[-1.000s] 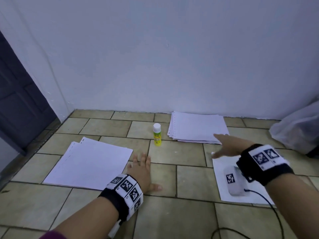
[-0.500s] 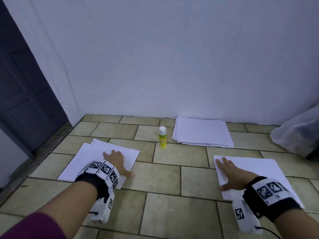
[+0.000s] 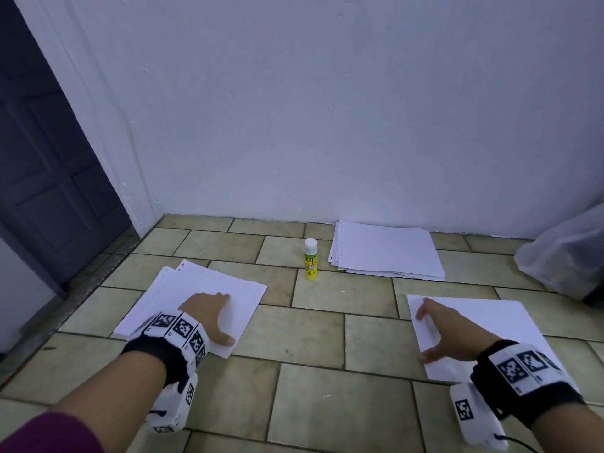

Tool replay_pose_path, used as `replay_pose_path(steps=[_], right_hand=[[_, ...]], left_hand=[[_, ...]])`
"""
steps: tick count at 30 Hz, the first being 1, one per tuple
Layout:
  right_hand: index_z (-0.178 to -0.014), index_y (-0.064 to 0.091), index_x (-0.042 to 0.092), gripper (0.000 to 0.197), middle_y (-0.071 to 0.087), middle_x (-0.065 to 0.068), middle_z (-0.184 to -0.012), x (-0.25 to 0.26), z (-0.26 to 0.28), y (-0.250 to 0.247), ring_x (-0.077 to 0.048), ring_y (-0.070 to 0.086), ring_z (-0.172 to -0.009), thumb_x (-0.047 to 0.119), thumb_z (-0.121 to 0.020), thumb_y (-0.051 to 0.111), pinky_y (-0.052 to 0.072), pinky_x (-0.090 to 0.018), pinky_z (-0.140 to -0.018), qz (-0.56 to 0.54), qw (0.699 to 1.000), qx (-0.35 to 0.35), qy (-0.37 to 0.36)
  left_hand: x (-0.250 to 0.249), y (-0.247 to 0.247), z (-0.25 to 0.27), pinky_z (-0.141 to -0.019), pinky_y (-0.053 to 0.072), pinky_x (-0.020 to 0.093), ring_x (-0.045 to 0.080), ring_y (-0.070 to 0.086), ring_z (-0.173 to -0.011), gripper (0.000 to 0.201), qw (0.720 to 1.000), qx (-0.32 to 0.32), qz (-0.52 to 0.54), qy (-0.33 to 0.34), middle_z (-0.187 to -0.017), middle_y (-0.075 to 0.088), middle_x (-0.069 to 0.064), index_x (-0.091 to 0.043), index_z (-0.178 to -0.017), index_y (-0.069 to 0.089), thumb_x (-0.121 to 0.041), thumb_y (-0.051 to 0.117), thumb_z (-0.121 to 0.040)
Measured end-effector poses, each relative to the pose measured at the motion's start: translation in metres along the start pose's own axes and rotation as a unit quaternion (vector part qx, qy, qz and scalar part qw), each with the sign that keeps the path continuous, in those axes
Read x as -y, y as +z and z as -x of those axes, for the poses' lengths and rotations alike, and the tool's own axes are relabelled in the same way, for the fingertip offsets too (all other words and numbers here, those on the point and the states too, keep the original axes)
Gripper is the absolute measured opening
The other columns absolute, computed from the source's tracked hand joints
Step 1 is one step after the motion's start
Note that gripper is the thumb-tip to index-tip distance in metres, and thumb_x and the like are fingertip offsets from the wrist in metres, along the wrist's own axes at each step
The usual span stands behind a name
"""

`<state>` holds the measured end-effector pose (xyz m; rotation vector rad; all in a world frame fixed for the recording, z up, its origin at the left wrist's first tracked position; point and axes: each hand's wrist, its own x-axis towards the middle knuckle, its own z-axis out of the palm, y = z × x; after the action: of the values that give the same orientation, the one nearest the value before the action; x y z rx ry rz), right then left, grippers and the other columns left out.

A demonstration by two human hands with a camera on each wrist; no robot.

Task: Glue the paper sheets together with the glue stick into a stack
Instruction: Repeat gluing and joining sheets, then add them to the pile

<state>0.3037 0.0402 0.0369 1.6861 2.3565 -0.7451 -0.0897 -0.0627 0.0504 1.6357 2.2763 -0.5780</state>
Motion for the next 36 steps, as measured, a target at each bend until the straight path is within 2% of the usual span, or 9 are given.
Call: replay_pose_path(steps=[5,10,15,19,21,23,27,32,36], right_hand=[[-0.109,0.036,0.029,0.07,0.044,0.009,-0.112,-0.002,-0.004,0.003,-0.012,0.042,-0.104,0.04,-0.062,0.086,0.039,-0.024,-0.08,0.007,1.0,-0.013,-0.003],[-0.107,0.041,0.03,0.052,0.043,0.013,-0.11,-0.006,-0.005,0.001,-0.013,0.043,-0.107,0.043,-0.073,0.078,0.036,-0.023,-0.081,0.008,0.999,-0.019,-0.032],[-0.092,0.045,0.041,0.026,0.047,0.013,-0.117,-0.012,-0.01,0.0,-0.016,0.045,-0.118,0.032,-0.085,0.069,0.037,-0.026,-0.097,0.017,0.996,-0.061,-0.057],[-0.095,0.053,0.034,0.026,0.046,0.005,-0.113,-0.006,-0.009,-0.004,-0.014,0.041,-0.112,0.035,-0.08,0.074,0.036,-0.024,-0.092,0.062,0.995,-0.076,-0.036],[-0.09,0.056,0.034,0.02,0.048,0.004,-0.105,0.0,-0.008,-0.008,-0.012,0.042,-0.103,0.037,-0.08,0.074,0.036,-0.022,-0.084,0.082,0.994,-0.065,-0.032],[-0.081,0.059,0.034,0.014,0.052,0.006,-0.096,0.007,-0.008,-0.015,-0.01,0.048,-0.095,0.037,-0.081,0.073,0.039,-0.021,-0.08,0.078,0.995,-0.056,-0.035],[-0.058,0.056,0.033,0.029,0.062,0.011,-0.072,0.033,-0.018,-0.035,-0.003,0.054,-0.068,0.03,-0.08,0.074,0.045,-0.021,-0.068,0.005,0.993,-0.089,-0.073],[-0.083,0.065,0.022,0.015,0.062,0.001,-0.083,0.089,-0.053,-0.044,-0.01,0.053,-0.076,0.031,-0.079,0.075,0.034,-0.008,-0.06,-0.105,0.977,-0.15,-0.113],[-0.116,0.058,0.015,0.046,0.058,0.001,-0.097,0.134,-0.087,-0.036,-0.011,0.053,-0.088,0.031,-0.078,0.077,0.039,-0.013,-0.065,-0.174,0.971,-0.129,-0.104]], left_hand=[[0.009,0.0,-0.005,-0.113,0.022,0.025,0.015,0.026,-0.143,0.092,1.0,0.004,0.006,0.014,-0.157,0.023,-0.003,-0.02,-0.154,0.008,-0.056,0.059,-0.087],[0.004,-0.014,-0.005,-0.103,0.038,0.026,0.016,0.044,-0.131,0.055,0.998,-0.056,0.006,0.006,-0.146,0.042,-0.002,-0.024,-0.147,0.036,-0.028,0.056,-0.095],[-0.055,-0.048,0.014,-0.088,0.047,0.029,0.026,0.061,-0.107,0.021,0.996,-0.068,-0.019,0.046,-0.12,0.063,0.011,-0.004,-0.108,0.059,-0.011,0.044,-0.096],[-0.119,-0.038,0.046,-0.084,0.043,0.033,0.028,0.057,-0.114,0.033,0.983,-0.078,-0.017,0.164,-0.123,0.06,0.009,-0.015,-0.128,0.055,-0.021,0.05,-0.097],[-0.135,-0.027,0.052,-0.083,0.042,0.034,0.029,0.056,-0.113,0.04,0.974,-0.038,0.032,0.223,-0.119,0.06,0.011,-0.009,-0.119,0.057,-0.04,0.055,-0.094],[-0.139,-0.018,0.046,-0.094,0.041,0.036,0.028,0.049,-0.121,0.054,0.964,0.019,0.085,0.251,-0.129,0.055,0.012,-0.008,-0.114,0.057,-0.055,0.053,-0.09],[-0.125,-0.01,0.026,-0.114,0.023,0.035,0.022,0.02,-0.142,0.057,0.954,0.042,0.067,0.29,-0.156,0.025,0.003,-0.02,-0.146,0.04,-0.033,0.059,-0.094],[-0.112,-0.001,0.01,-0.115,0.004,0.06,0.033,-0.01,-0.146,0.071,0.957,0.028,0.037,0.288,-0.161,-0.001,-0.002,-0.045,-0.146,0.029,-0.039,0.066,-0.087],[-0.112,0.006,0.002,-0.112,0.008,0.066,0.036,-0.009,-0.146,0.076,0.956,0.046,0.009,0.289,-0.161,-0.008,-0.006,-0.043,-0.151,0.01,-0.048,0.057,-0.09]])
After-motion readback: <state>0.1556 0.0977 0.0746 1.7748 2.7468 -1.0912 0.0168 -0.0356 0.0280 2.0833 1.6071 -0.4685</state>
